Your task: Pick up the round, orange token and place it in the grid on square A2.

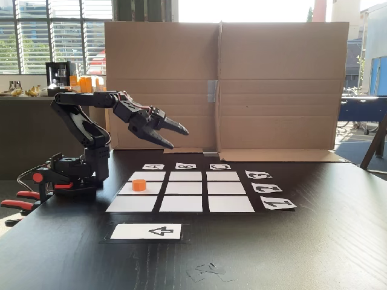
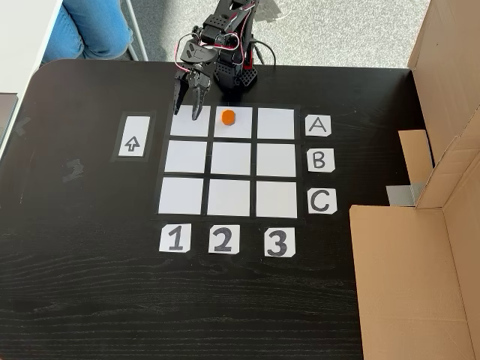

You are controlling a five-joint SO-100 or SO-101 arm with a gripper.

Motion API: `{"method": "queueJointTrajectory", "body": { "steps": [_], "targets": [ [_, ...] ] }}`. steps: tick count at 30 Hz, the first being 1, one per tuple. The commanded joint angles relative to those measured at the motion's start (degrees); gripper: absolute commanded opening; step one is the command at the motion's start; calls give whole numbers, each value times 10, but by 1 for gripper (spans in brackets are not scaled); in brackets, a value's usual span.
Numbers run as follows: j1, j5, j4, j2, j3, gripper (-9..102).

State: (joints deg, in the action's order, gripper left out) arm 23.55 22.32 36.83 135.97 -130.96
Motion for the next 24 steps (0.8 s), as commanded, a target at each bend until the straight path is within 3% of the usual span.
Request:
{"method": "queueJointTrajectory", "body": {
  "steps": [1, 9, 14, 24],
  "targets": [
    [36, 48, -47, 3, 69, 31],
    [163, 166, -111, 29, 113, 31],
    [246, 301, -132, 62, 115, 31],
    [439, 458, -136, 182, 25, 26]
  ]
}}
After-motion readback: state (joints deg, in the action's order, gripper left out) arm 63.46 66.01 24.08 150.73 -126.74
